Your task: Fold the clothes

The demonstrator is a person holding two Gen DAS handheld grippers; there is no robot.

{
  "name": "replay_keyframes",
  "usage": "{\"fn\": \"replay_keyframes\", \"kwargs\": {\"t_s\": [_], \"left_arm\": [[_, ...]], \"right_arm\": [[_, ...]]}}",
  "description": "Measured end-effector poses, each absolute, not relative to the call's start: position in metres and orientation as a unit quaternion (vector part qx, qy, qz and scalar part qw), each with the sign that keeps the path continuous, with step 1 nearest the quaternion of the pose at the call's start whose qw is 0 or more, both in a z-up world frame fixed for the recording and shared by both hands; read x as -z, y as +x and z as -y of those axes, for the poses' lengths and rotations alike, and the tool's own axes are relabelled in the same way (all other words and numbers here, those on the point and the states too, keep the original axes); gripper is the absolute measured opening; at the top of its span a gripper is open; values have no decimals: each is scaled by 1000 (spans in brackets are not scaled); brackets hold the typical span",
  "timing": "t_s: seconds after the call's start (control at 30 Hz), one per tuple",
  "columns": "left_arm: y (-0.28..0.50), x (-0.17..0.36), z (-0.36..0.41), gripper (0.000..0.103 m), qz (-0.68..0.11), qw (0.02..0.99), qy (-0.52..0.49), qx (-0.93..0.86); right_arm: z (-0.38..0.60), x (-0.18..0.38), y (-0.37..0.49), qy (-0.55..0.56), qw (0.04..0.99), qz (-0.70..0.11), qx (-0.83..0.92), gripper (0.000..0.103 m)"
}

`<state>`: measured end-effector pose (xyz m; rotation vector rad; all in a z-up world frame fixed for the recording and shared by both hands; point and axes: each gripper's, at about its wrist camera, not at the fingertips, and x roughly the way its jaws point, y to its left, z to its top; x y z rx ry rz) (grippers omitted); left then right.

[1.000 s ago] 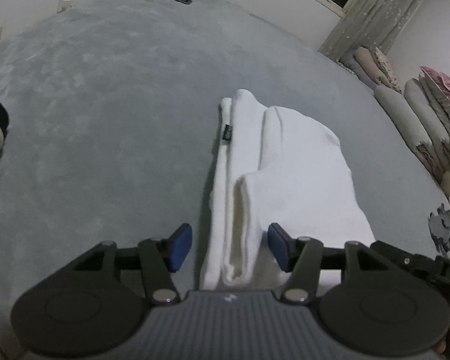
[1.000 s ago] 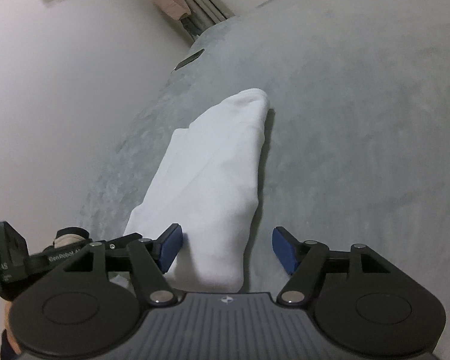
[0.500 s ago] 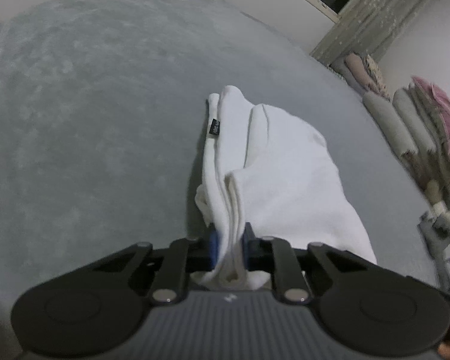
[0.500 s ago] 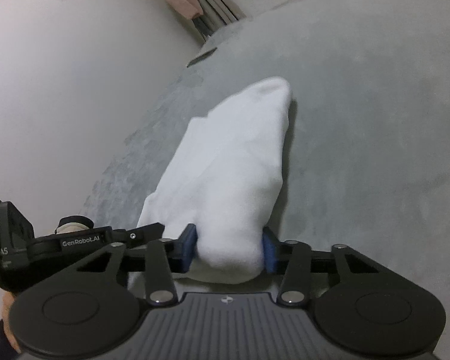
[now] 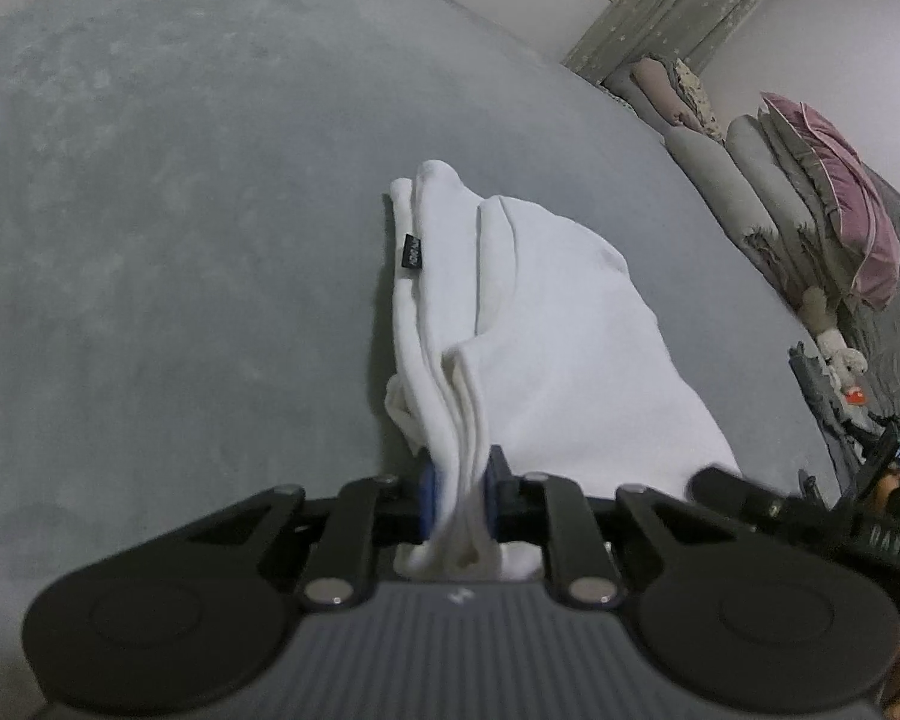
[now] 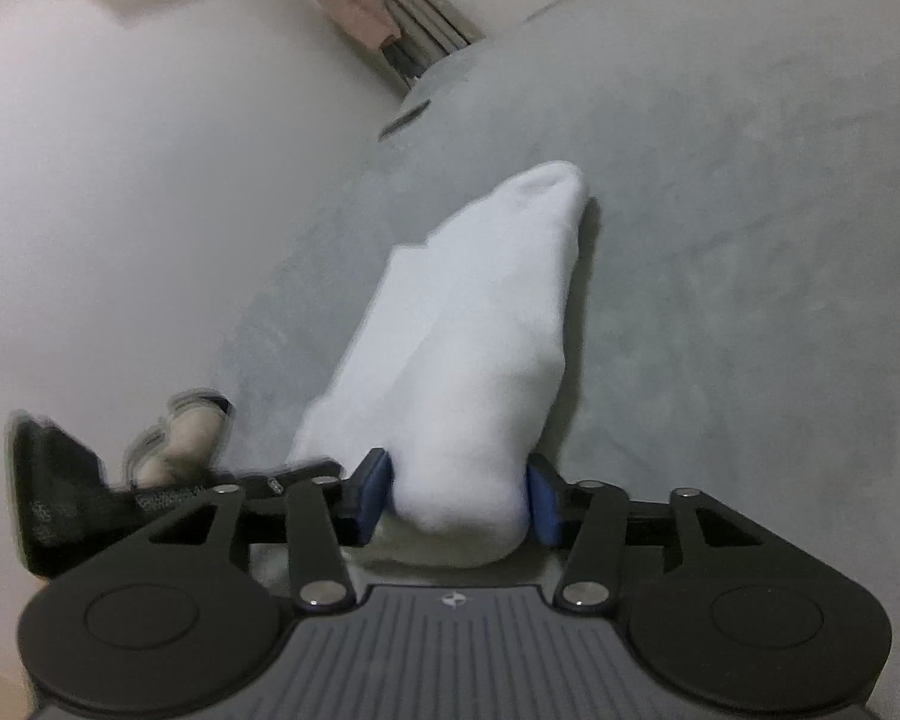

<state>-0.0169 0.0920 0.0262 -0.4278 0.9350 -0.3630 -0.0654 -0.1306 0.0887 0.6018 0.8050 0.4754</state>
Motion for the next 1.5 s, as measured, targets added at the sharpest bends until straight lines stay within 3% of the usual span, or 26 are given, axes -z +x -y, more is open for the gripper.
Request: {"fn": "replay_keyframes", "kwargs": {"t_s": [0.17,0.23,0.3,0.57,0.73,0.83,0.93,1.27,1.3,1.37,1.43,1.5], "left_arm": [[-16,-30,-106,17,-432,854,-226,182],[-13,-31,-113,23,-425,855,-234,184],[-8,-31,-117,40,-422,855,-239,184],[10,-18,-117,50,-436,846,-249,178],[9,-18,-115,48,-436,848,-244,177],[10,-21,-124,48,-433,848,-253,169],[10,-25,-131,48,-427,854,-251,161],[5,-32,-145,48,-428,859,-243,139],[5,-33,-146,48,-429,858,-246,142],[4,-34,-148,48,-428,856,-250,146],[3,-35,-150,50,-427,854,-255,151],[2,-35,-152,50,-429,850,-264,157]], "right_arm": [[139,-87,-54,324,841,-375,-219,57],[140,-87,-49,333,839,-373,-215,58],[143,-85,-42,342,836,-373,-210,59],[137,-77,-28,346,831,-381,-212,61],[116,-96,-46,235,885,-358,-180,61],[82,-123,-83,54,950,-269,-148,63],[36,-126,-123,-122,951,-195,-205,64],[-57,-79,-149,-323,885,-171,-288,63],[-62,-75,-148,-338,882,-168,-282,62],[-68,-74,-141,-340,884,-170,-271,51],[-65,-78,-134,-321,892,-179,-264,30],[-62,-83,-127,-297,899,-189,-259,24]]}}
